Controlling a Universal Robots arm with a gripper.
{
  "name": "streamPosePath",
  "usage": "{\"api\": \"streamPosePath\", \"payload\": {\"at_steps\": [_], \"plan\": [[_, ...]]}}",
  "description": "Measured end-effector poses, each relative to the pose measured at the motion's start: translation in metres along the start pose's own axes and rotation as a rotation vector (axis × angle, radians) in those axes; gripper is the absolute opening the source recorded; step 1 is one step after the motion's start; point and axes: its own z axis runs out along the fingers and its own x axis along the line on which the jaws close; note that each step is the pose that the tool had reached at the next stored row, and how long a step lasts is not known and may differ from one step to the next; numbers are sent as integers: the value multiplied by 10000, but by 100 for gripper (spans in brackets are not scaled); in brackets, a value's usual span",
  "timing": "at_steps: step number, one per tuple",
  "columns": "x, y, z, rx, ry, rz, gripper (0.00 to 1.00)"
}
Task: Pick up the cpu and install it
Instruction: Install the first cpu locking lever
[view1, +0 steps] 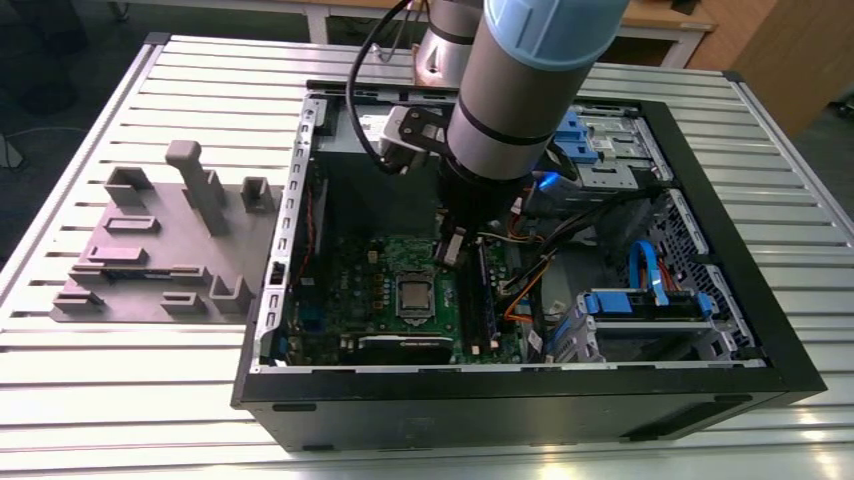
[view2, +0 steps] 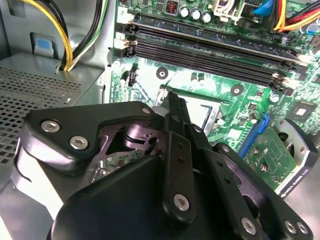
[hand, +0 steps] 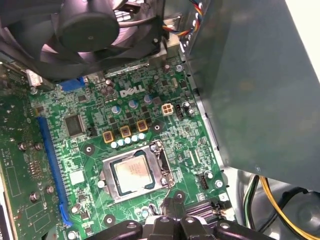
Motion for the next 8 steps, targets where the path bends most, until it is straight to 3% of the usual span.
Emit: {"api": "streamPosePath", "payload": {"at_steps": [5,8], "plan": [[21,36,3,0,12,-113,10],[22,36,6,-8,40,-383,10]]}}
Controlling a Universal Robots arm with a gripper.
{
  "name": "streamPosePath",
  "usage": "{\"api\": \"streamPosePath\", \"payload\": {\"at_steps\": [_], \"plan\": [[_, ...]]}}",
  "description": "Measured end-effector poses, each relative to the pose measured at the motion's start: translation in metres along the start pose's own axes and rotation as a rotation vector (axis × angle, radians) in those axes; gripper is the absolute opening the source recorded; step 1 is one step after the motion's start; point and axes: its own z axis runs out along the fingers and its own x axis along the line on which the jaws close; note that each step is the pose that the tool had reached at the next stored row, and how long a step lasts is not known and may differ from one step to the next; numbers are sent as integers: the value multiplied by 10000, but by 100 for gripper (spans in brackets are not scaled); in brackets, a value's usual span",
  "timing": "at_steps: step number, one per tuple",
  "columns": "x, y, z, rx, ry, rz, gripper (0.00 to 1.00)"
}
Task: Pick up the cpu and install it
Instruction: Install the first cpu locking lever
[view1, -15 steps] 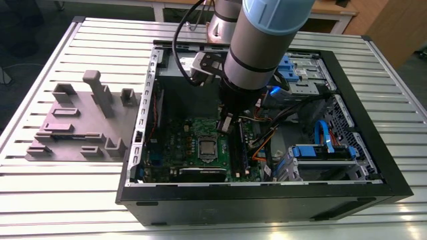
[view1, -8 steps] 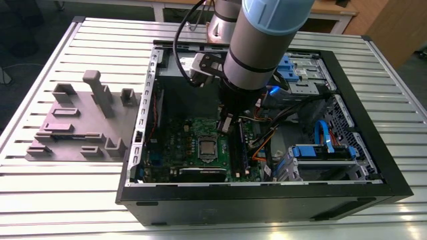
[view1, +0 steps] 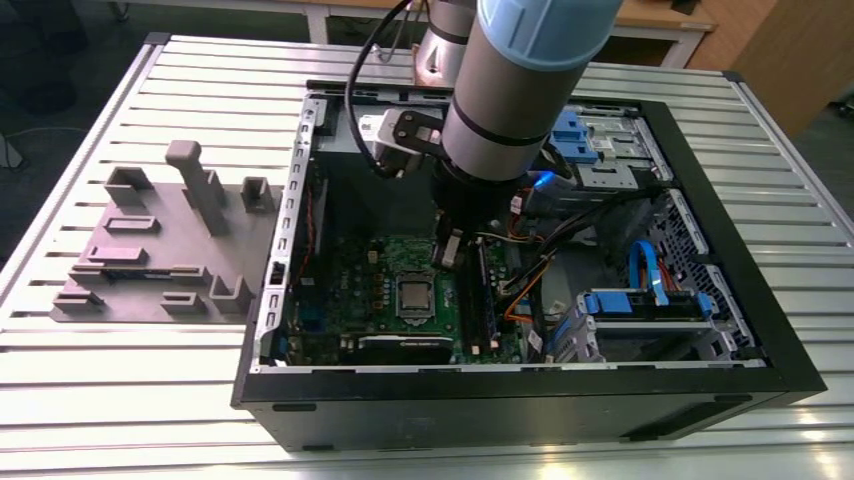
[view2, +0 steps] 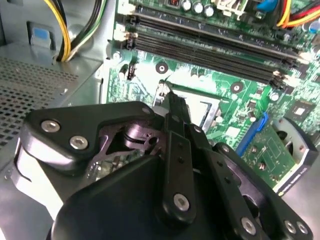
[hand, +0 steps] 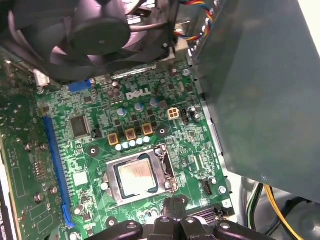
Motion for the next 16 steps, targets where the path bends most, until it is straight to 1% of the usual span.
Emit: {"api": "streamPosePath", "payload": {"at_steps": [4,11,16], "plan": [[1,-1,4,-13,28,-370,10],[5,-3,5,-14,39,-491,10],[10,-4,6,40,72,-1020,10]]}}
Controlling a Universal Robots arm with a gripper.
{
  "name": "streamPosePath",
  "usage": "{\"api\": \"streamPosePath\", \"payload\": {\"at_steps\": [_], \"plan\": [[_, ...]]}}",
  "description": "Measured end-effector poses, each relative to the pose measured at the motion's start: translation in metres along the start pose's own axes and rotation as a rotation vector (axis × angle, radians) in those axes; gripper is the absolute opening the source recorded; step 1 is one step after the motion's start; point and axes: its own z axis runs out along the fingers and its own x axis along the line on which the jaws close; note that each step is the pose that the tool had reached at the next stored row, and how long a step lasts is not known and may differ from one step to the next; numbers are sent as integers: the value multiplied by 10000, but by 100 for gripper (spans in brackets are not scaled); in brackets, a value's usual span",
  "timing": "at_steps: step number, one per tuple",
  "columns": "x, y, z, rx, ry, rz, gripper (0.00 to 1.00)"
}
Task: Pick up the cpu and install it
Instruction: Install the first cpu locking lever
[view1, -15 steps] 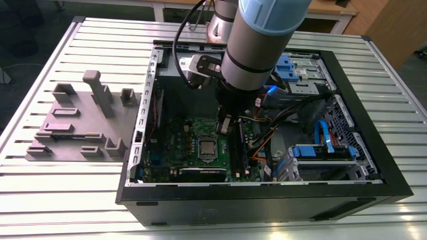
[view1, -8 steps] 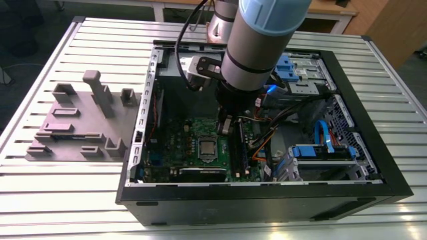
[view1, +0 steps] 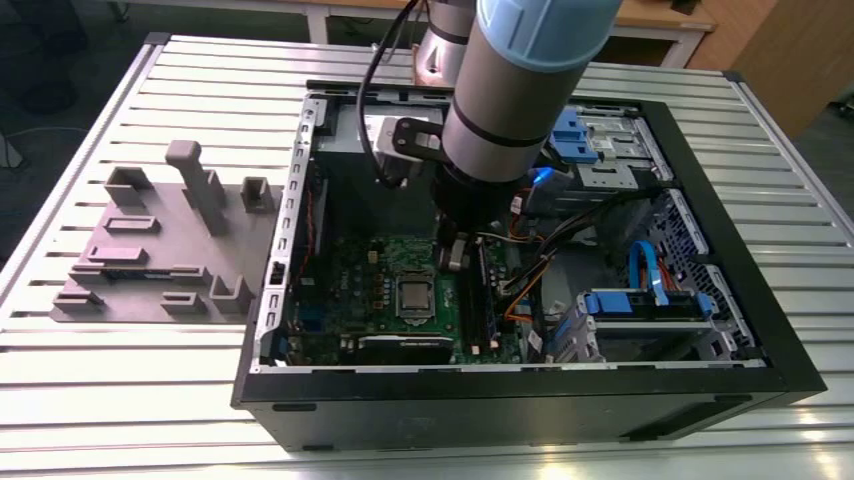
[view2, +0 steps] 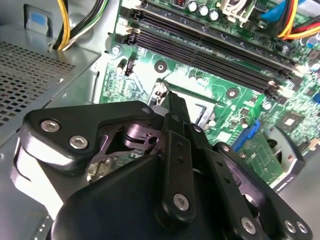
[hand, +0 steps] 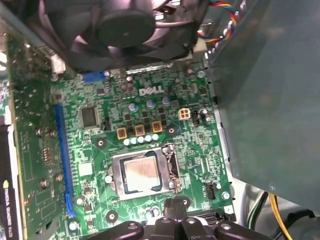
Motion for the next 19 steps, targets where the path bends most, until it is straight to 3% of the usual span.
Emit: {"api": "streamPosePath", "payload": {"at_steps": [9,13,19], "plan": [[25,-5,0,26,37,-483,10],[27,-5,3,98,51,-807,10],[52,-9,3,102,59,-922,10]]}}
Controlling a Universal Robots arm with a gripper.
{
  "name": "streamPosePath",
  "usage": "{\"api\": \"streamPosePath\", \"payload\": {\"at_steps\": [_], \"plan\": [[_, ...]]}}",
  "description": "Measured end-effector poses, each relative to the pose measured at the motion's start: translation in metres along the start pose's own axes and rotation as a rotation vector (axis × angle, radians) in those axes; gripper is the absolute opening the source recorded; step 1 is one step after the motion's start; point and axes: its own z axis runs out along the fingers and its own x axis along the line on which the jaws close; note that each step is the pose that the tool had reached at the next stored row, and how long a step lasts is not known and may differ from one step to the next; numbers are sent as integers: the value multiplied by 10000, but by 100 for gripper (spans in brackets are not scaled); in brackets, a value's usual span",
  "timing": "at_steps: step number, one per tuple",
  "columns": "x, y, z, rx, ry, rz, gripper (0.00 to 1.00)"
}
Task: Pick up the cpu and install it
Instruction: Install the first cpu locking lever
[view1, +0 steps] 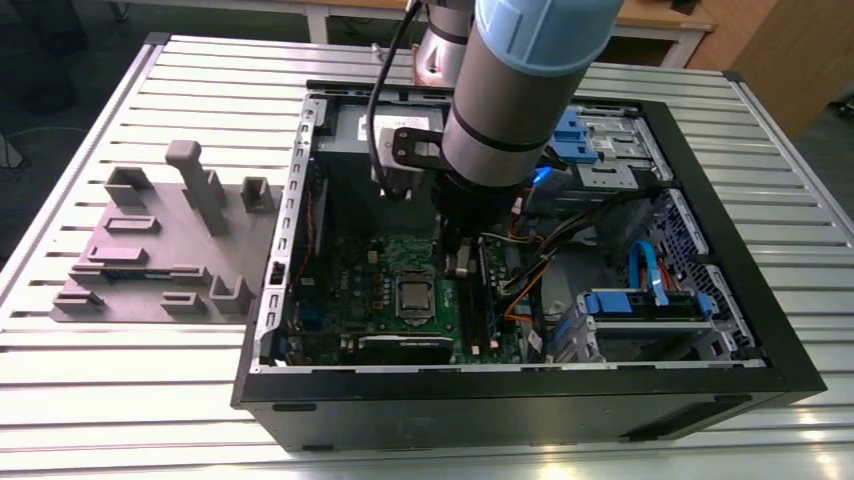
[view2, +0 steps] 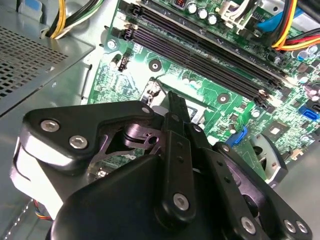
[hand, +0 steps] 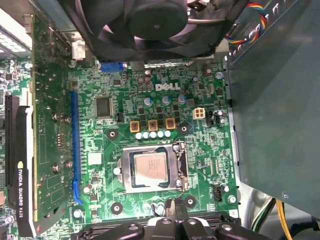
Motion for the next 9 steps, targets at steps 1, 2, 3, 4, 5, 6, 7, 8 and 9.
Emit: {"api": "streamPosePath", "payload": {"at_steps": [1,2,3,4,5,6,7,8,9], "plan": [[6,-1,-1,-1,3,-21,10],[14,-1,-1,-2,3,-36,10],[23,-2,-1,-3,5,-54,10],[33,-3,-1,-3,7,-77,10],[42,-4,0,-4,8,-114,10],[48,-3,1,-6,14,-174,10],[51,-4,3,-9,20,-253,10],[55,-4,5,-11,26,-336,10],[58,-4,6,-12,33,-429,10]]}}
